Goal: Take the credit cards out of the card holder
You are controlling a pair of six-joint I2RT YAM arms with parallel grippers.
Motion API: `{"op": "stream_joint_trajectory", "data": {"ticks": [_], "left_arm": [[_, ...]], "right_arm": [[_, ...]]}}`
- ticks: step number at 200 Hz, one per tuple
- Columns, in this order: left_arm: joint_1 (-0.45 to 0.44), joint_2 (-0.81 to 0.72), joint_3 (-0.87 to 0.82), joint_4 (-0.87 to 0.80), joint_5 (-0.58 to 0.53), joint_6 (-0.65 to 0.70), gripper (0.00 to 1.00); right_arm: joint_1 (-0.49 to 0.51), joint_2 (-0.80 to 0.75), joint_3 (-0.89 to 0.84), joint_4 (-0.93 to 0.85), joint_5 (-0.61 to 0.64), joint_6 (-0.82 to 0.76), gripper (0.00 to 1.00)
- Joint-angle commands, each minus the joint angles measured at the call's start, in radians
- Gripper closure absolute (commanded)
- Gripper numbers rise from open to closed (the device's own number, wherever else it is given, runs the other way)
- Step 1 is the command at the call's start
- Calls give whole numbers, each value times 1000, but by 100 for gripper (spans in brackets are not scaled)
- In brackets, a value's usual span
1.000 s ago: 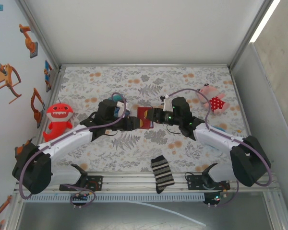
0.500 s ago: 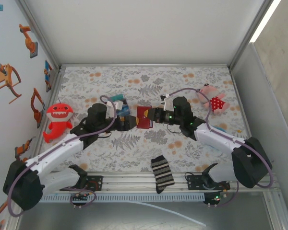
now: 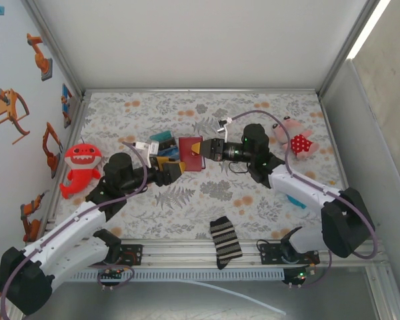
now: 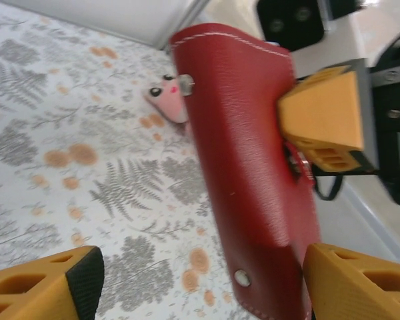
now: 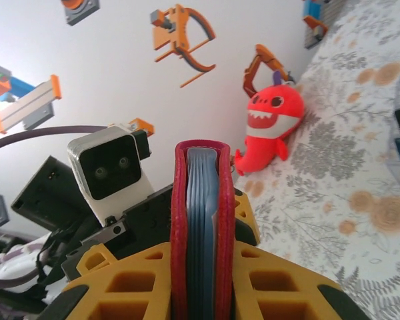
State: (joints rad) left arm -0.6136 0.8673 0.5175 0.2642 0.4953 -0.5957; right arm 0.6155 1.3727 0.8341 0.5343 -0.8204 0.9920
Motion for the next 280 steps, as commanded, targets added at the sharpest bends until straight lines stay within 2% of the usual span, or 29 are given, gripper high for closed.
{"op": "stream_joint_trajectory", "data": {"ticks": [1,9,48,82,94,120,138,155,175,197,219,234,252,280], "left_arm": [[4,-2,-19,141,115,-18,23],[3,1,-21,160,127,-27,25],[3,20,-29,228,139,-55,48],[4,78,-39,355,174,-117,49],[4,98,-42,398,181,-138,52],[4,132,-43,446,192,-160,69],[4,145,-42,448,202,-162,77],[4,149,-35,433,204,-152,83],[3,142,-24,391,193,-127,86],[4,121,-3,289,154,-71,89],[4,77,20,137,73,6,93],[4,50,33,38,6,58,94],[4,31,53,-50,-57,101,95],[4,31,61,-76,-110,108,95]], "right_arm": [[-2,8,45,138,-91,71,88],[-2,9,43,139,-91,71,88],[2,8,42,139,-88,71,89],[18,20,49,153,-86,71,90],[23,25,52,163,-86,72,91],[29,29,54,176,-83,79,92],[30,29,50,176,-74,75,91],[29,32,43,174,-60,71,85],[29,30,40,156,-44,57,64],[29,-7,60,-18,18,-43,52],[32,-89,106,-352,186,-222,41],[37,-142,133,-522,301,-299,36],[45,-179,158,-647,421,-339,38],[115,-178,232,-797,601,-382,50]]}}
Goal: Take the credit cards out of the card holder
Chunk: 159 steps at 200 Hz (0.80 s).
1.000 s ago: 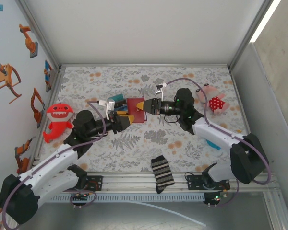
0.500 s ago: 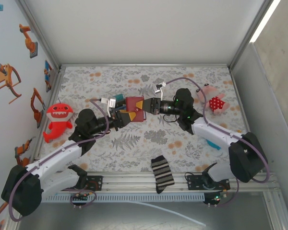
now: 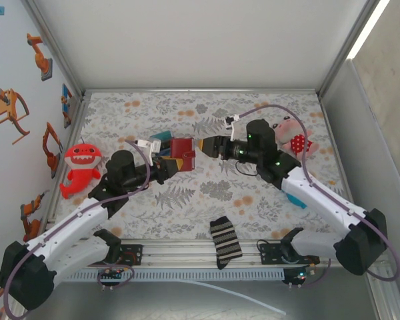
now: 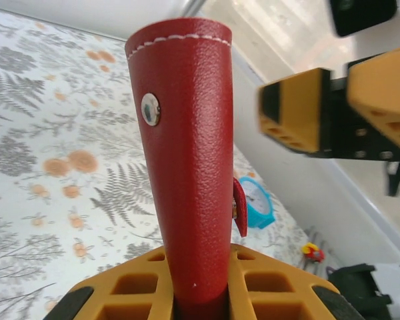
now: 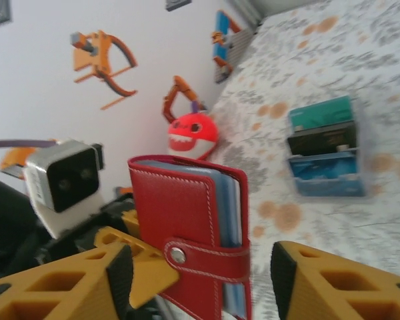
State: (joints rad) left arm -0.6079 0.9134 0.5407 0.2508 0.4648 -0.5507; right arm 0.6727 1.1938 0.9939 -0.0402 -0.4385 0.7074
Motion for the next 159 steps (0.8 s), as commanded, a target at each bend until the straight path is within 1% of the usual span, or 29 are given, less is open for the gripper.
{"op": "stream_joint_trajectory", "data": {"ticks": [1,23,47,70,95,159], "left_arm": [[-2,-15,38,-63,-81,63,95],[-3,-6,39,-53,-97,60,95],[-3,9,41,-46,-98,61,95],[-2,17,42,-37,-91,58,95],[-3,19,43,-35,-89,56,95],[-1,16,38,-23,-92,44,95]], "right_arm": [[61,3,76,-227,225,-99,50],[129,48,153,-321,333,-121,56],[179,103,215,-361,379,-125,60],[209,155,262,-371,389,-127,63],[233,201,301,-363,380,-127,63],[243,285,349,-344,330,-116,63]]}}
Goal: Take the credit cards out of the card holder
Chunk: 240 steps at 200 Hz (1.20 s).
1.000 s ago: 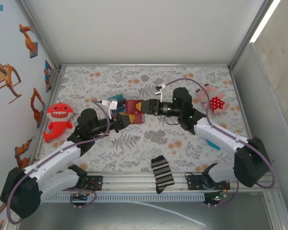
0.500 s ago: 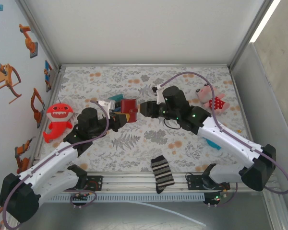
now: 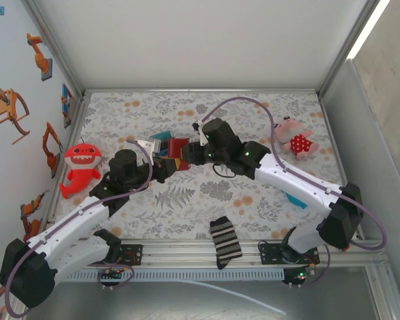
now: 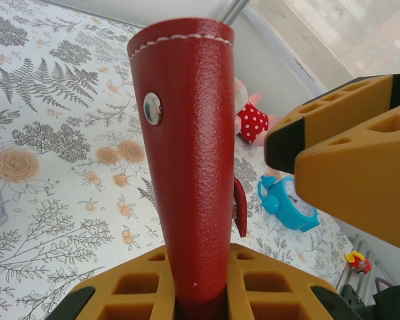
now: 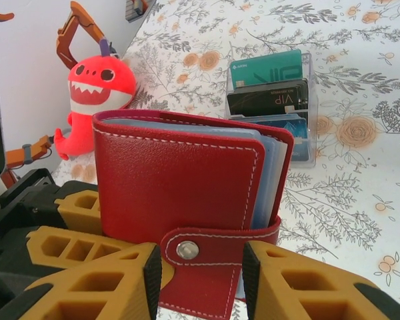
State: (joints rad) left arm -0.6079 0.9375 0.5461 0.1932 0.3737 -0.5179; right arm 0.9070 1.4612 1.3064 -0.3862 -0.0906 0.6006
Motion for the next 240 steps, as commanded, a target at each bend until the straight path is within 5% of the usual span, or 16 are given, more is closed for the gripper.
{"op": "stream_joint_trajectory", "data": {"ticks": [1,91,155,240], "left_arm": [[-2,-8,32,35,-1,11,95],[-2,12,36,58,14,-1,95],[-3,6,36,70,28,-1,95],[-3,6,32,96,29,-13,95]], "right_arm": [[9,18,37,3,-18,-9,63],[13,82,75,2,-40,-17,55],[13,129,102,-83,64,-16,54],[13,138,100,-122,126,-13,68]]}}
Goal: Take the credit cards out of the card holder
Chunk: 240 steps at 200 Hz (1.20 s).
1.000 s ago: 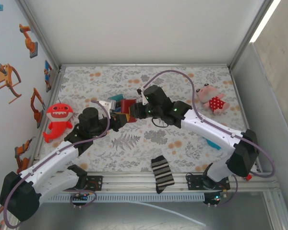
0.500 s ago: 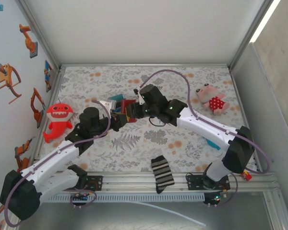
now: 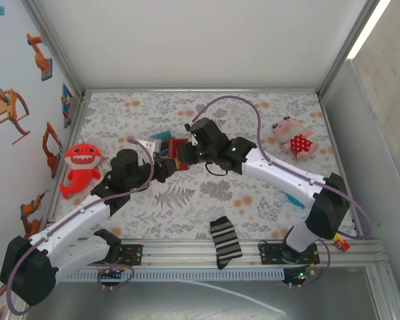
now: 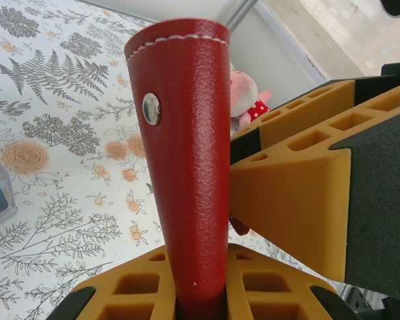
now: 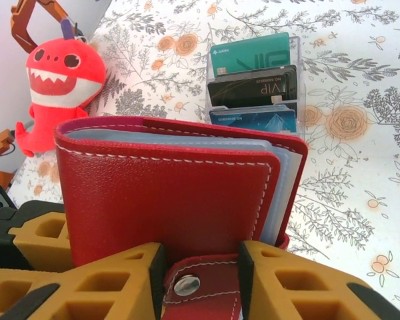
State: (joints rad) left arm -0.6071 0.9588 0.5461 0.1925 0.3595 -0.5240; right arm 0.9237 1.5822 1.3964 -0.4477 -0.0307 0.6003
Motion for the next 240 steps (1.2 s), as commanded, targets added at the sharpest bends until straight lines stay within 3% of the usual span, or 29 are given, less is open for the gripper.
{"op": "stream_joint_trajectory", "data": {"ticks": [1,145,240], "left_arm": [[-3,-15,32,97,42,-7,95],[-3,-22,13,75,-22,-21,97],[-3,-23,10,58,-66,-32,99]], "right_arm": [[-3,16,10,-59,66,-14,68],[-4,14,3,-32,21,-16,100],[-5,-21,-29,-31,47,-22,100]]}}
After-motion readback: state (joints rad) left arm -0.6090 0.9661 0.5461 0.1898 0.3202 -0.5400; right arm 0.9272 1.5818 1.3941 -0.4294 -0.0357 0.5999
